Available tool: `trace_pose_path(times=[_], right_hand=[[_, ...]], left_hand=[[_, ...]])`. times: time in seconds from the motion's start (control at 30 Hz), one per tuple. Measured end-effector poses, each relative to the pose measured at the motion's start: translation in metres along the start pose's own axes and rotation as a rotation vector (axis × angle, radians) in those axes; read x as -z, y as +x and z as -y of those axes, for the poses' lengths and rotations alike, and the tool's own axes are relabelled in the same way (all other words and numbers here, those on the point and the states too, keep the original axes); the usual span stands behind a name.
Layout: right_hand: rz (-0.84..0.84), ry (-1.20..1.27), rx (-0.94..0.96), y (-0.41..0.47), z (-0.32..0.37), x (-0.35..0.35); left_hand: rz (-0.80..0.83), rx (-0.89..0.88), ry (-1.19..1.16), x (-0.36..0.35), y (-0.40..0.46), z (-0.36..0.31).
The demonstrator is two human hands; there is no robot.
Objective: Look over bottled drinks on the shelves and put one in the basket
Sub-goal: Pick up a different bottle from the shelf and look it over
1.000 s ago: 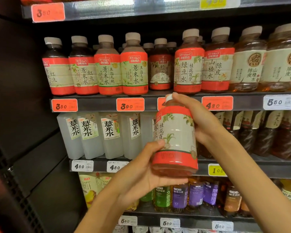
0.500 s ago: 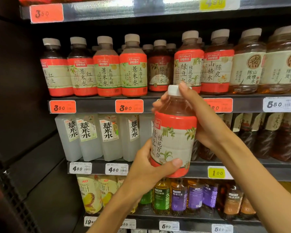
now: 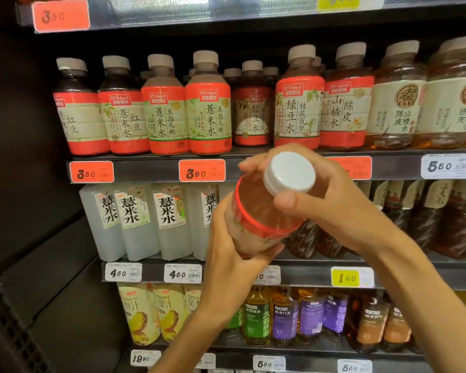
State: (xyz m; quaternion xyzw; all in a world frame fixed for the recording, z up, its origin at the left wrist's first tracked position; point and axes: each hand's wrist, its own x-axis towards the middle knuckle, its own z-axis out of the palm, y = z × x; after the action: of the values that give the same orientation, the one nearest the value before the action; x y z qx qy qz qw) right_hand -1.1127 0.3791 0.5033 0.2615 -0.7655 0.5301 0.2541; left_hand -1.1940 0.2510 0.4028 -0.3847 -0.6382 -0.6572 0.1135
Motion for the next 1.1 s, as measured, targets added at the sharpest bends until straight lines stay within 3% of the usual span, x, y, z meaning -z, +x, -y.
trace_pose_path(times=[0.1, 0.37, 0.5, 0.63, 0.8, 1.0, 1.1], right_hand=[[0.13, -0.137, -0.024, -0.002, 0.002, 0.008], [0.065, -0.093, 0.066, -0.002, -0.003, -0.003], [-0.055, -0.011, 0.041, 0.005, -0.007, 0.001], [-0.184, 0.244, -0.075, 0.016, -0.015, 0.004], [-0.198, 0.335, -0.132, 0.02, -0.018, -0.001], [-0.391, 0.268, -0.159, 0.022, -0.018, -0.005], [-0.349, 0.219, -0.209, 0.027, -0.02, -0.005]], left_hand=[[-0.014, -0.038, -0.054, 0.004, 0.003, 0.0], [0.102, -0.079, -0.025, 0.01, 0.01, -0.006], [0.217, 0.033, -0.087, 0.016, 0.005, -0.004], [0.297, 0.195, -0.266, 0.017, 0.001, -0.007], [0.445, 0.287, -0.39, 0.014, 0.001, -0.014], [0.286, 0.274, -0.379, 0.008, 0.0, -0.019], [0.217, 0.269, -0.357, -0.001, 0.0, -0.02]])
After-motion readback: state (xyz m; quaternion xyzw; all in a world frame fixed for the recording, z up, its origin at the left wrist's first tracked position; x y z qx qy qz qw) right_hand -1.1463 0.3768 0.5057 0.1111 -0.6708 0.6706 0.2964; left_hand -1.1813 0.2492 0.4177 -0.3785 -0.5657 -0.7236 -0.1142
